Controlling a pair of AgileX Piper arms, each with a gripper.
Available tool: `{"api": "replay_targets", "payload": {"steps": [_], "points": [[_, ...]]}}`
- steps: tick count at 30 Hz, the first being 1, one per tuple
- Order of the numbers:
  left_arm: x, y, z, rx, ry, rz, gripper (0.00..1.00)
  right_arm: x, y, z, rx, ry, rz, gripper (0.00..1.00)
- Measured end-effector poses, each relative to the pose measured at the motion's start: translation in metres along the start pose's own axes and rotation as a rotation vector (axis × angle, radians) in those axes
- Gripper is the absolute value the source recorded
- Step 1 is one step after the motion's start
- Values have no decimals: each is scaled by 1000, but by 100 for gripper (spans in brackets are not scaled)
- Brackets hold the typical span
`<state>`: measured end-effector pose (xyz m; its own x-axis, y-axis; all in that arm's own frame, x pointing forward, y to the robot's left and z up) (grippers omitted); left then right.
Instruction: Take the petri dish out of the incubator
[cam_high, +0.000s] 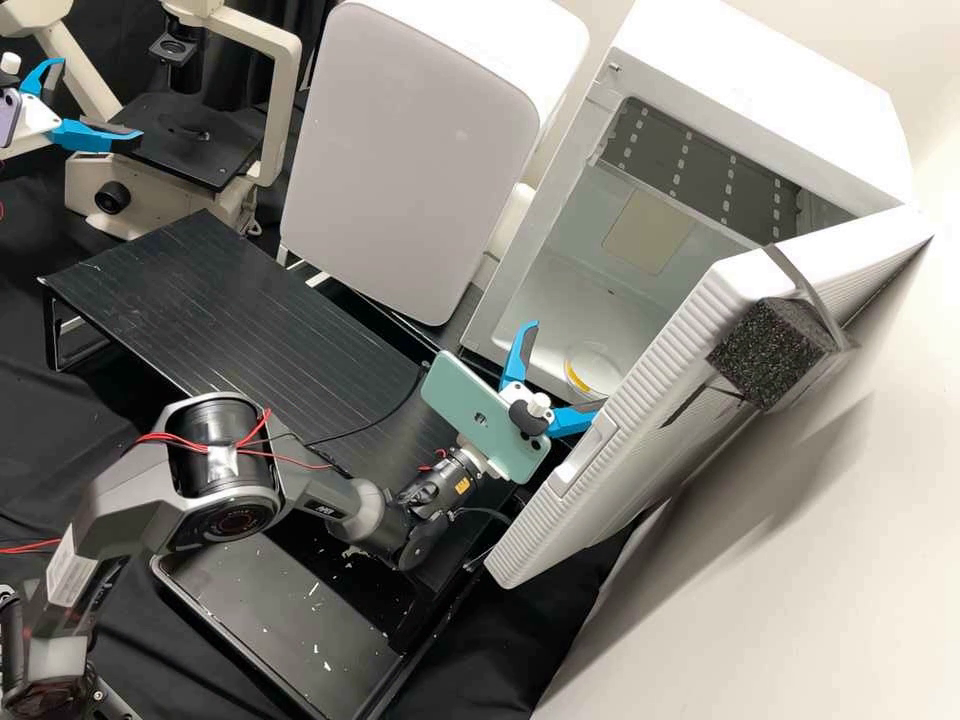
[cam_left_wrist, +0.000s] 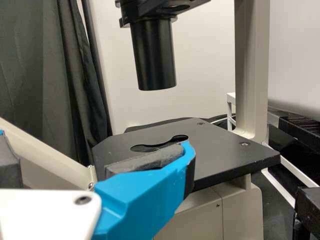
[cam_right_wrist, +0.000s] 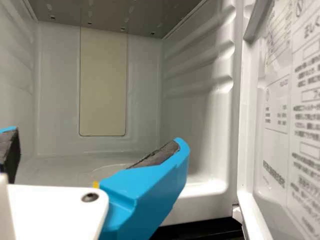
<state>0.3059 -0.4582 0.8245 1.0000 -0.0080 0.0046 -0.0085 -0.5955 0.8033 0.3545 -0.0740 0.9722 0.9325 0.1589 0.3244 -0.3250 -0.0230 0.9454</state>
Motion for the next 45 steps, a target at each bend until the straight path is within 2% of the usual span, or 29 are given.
{"api": "replay_targets", "payload": {"steps": [2,6,12,21,25,33,40,45], "points": [[0,0,0,0,0,0,100,1,-2,0,-10,-9,16,100],[0,0,0,0,0,0,100,3,-6,2,-3,-32,50,100],[0,0,0,0,0,0,100,3,-11,6,24,-43,38,100],[0,0,0,0,0,0,100,11,-21,7,34,-20,24,100],[0,0,0,0,0,0,100,19,-27,13,36,-36,5,100],[0,0,0,0,0,0,100,33,-29,25,26,-83,-16,100],[0,0,0,0,0,0,100,46,-28,32,16,-87,-17,100],[0,0,0,0,0,0,100,54,-29,34,5,-91,-55,100]]}}
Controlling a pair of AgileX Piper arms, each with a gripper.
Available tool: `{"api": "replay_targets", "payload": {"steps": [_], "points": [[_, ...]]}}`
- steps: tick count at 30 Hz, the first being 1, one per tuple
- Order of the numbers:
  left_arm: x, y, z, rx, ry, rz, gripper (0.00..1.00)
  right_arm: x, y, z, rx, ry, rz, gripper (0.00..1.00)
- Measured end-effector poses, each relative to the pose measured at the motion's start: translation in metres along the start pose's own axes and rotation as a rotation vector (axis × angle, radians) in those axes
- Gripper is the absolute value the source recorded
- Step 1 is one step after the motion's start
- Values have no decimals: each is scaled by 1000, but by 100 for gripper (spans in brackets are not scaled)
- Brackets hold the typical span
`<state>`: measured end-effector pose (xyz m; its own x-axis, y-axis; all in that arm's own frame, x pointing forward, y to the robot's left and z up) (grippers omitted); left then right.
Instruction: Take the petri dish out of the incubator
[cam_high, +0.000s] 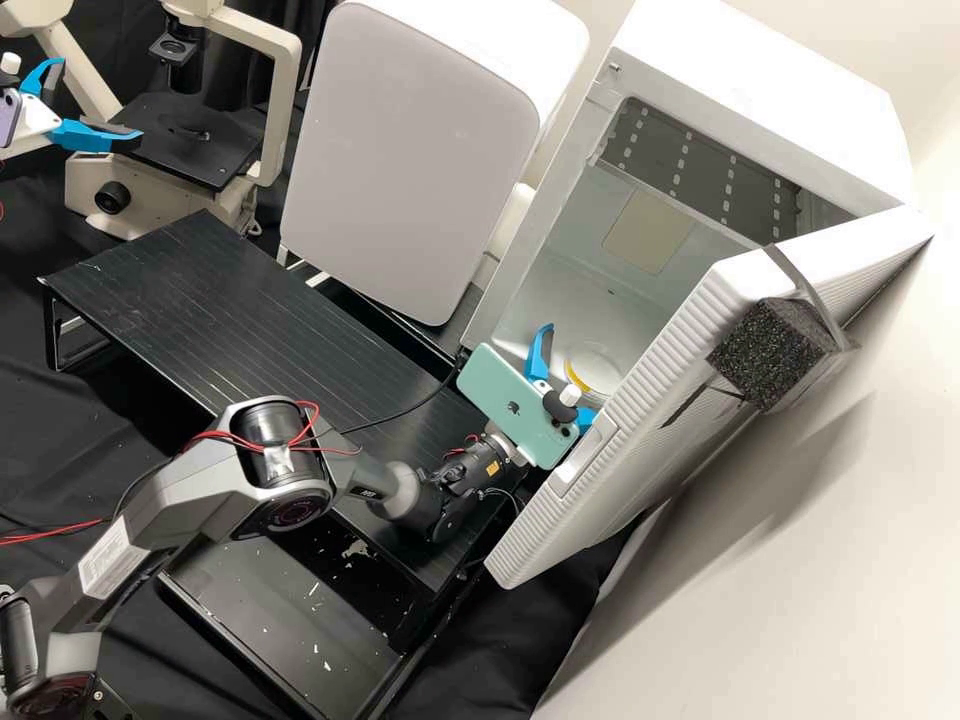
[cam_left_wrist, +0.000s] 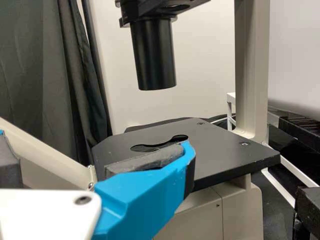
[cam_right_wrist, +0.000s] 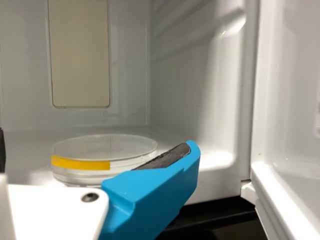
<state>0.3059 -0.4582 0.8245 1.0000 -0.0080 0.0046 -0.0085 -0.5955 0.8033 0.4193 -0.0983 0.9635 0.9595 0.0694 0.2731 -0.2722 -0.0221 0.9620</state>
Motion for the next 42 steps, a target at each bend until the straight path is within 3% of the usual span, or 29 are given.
{"api": "replay_targets", "payload": {"steps": [3,13,28,37,42], "points": [[0,0,0,0,0,0,100,4,0,-1,-21,8,-20,100],[0,0,0,0,0,0,100,10,-1,-2,16,5,-68,100],[0,0,0,0,0,0,100,14,-1,0,36,-1,-87,100],[0,0,0,0,0,0,100,16,-2,1,31,-13,-112,100],[0,0,0,0,0,0,100,18,4,4,5,-27,-126,100]]}}
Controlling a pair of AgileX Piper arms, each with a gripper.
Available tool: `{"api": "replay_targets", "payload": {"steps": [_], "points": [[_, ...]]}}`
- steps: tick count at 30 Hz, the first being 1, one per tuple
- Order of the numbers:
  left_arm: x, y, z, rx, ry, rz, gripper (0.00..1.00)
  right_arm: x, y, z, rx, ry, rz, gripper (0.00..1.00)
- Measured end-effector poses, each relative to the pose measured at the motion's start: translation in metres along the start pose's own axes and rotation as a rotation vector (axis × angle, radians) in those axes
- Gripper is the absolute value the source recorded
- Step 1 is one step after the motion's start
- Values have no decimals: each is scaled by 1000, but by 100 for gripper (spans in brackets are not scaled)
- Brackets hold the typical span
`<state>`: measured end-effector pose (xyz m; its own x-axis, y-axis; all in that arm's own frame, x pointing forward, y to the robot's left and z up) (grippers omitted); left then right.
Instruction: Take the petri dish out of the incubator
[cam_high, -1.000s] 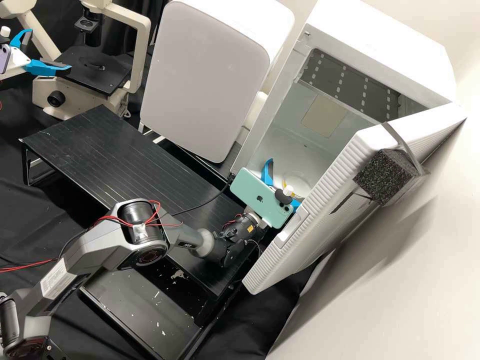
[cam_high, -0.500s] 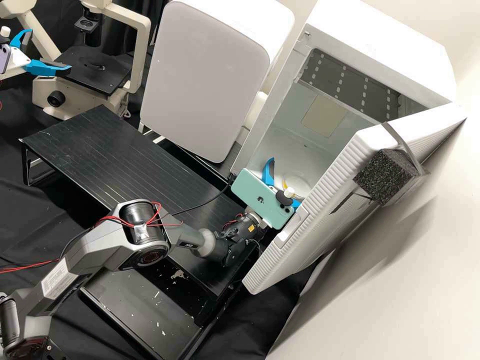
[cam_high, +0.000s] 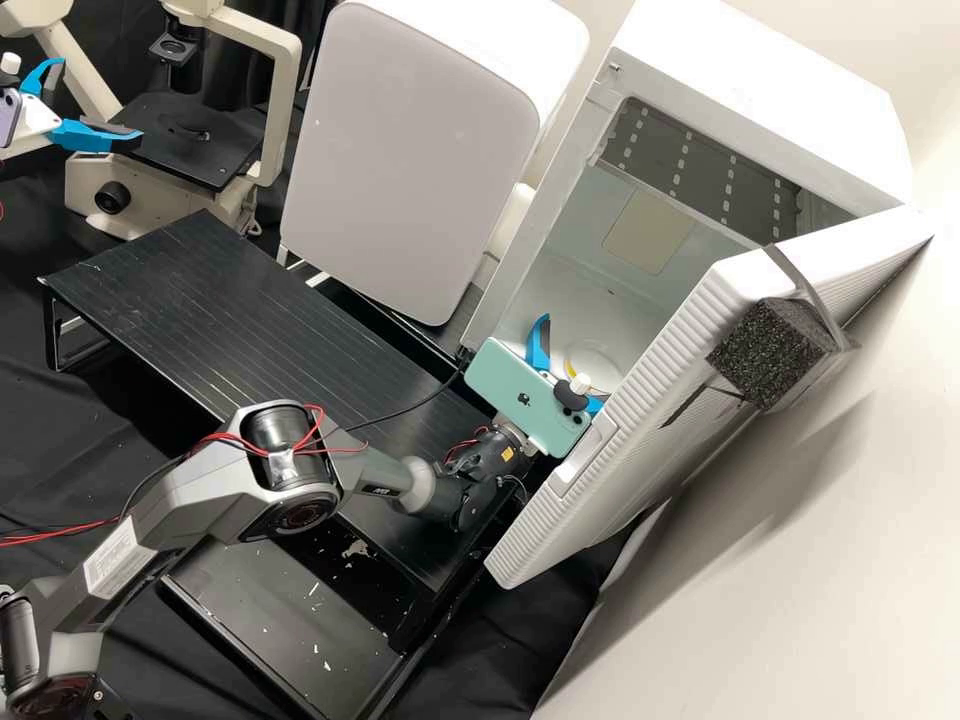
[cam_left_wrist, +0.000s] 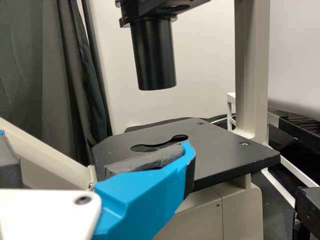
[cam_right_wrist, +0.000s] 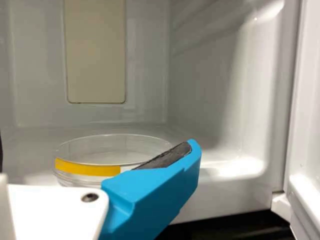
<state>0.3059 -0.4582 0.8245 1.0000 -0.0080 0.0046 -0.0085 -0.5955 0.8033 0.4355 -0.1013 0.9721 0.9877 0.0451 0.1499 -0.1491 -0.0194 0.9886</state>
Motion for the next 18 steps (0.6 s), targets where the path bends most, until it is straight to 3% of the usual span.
{"api": "replay_targets", "payload": {"steps": [9,18], "points": [[0,0,0,0,0,0,100,-3,16,7,-33,-46,3,100],[0,0,0,0,0,0,100,1,21,0,-107,-23,-63,100]]}}
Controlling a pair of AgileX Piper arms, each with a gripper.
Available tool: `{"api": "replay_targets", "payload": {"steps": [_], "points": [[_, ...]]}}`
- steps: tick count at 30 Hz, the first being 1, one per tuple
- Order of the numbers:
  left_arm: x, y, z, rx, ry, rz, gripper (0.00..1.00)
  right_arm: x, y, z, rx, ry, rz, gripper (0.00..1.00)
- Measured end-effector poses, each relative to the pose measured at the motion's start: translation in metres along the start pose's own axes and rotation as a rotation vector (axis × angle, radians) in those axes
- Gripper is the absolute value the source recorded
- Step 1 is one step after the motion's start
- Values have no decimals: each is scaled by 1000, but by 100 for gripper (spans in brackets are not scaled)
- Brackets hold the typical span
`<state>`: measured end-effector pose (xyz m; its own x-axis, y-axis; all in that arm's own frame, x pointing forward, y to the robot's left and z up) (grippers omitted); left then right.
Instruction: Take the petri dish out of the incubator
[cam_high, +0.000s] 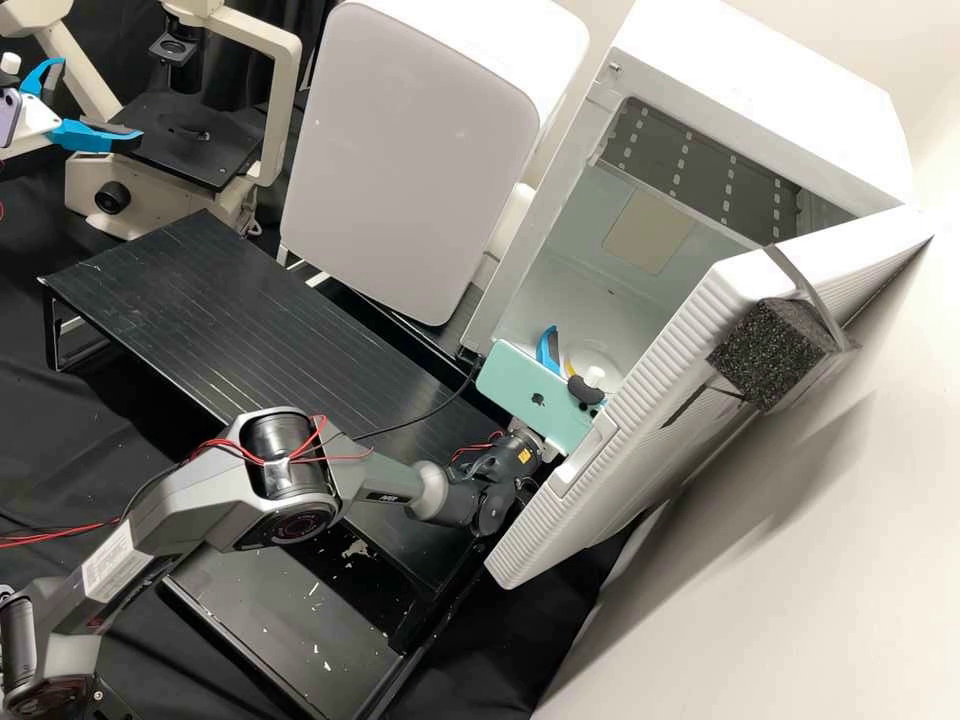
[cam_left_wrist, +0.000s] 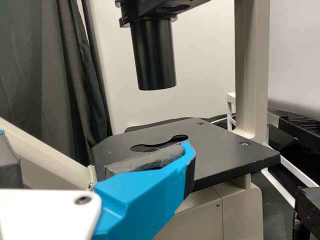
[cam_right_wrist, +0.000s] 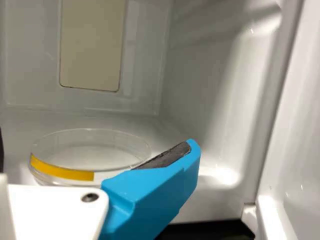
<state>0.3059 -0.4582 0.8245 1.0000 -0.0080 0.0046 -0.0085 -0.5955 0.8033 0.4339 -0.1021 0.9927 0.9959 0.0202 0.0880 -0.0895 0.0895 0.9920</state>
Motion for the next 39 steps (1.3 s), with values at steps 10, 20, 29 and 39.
{"api": "replay_targets", "payload": {"steps": [10,20,29,39], "points": [[0,0,0,0,0,0,100,3,5,-2,-21,8,-28,100],[0,0,0,0,0,0,100,3,5,-3,-27,11,-35,0],[0,0,0,0,0,0,100,3,5,-3,-30,11,-38,0],[0,0,0,0,0,0,100,4,7,-4,-34,16,-32,0]]}}
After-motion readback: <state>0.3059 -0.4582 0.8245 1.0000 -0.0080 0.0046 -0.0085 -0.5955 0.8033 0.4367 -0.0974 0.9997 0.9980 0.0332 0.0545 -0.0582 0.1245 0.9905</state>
